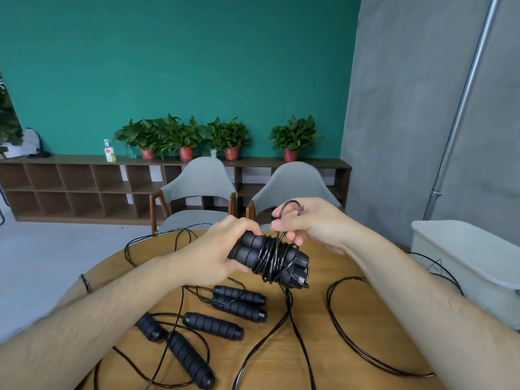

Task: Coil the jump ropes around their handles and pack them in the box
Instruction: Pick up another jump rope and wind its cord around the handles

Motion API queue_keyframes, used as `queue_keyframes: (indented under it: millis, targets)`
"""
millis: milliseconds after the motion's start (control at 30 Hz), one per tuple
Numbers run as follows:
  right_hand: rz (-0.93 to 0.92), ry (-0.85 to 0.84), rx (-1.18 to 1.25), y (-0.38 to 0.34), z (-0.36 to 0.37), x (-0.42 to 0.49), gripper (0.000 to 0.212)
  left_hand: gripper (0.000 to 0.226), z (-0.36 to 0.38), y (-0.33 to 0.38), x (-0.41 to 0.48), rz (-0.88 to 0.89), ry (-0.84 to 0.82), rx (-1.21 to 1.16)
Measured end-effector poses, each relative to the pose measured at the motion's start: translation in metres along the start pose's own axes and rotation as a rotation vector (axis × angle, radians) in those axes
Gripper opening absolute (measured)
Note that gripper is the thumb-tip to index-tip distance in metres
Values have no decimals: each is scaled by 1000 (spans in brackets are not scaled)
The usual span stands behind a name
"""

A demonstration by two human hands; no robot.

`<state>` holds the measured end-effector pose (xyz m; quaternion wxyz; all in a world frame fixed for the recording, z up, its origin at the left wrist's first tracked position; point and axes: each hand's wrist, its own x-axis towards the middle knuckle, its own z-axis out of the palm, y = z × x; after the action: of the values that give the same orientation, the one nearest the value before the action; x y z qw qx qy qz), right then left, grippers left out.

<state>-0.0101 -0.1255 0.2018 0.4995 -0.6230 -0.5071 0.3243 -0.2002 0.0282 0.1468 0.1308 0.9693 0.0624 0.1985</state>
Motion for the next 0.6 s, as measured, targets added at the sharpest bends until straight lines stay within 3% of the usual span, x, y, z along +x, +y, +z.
queue_keyframes:
  millis: [133, 267, 367, 533, 600]
  targets:
    - [-64, 125, -52, 5, 1, 0, 46, 65, 8, 1, 1, 120, 195, 145]
    - [-269, 269, -266, 9, 4, -2, 27, 80, 18, 4, 2, 68, 357, 326]
    - [-292, 351, -334, 13, 8, -1, 15, 81, 25, 10, 6, 33, 478, 429]
    - [-316, 600, -716, 28, 13, 1, 10, 77, 29, 21, 12, -28, 523, 470]
    - [-386, 631, -663, 30, 13, 1, 7, 75, 31, 23, 13, -47, 506, 505]
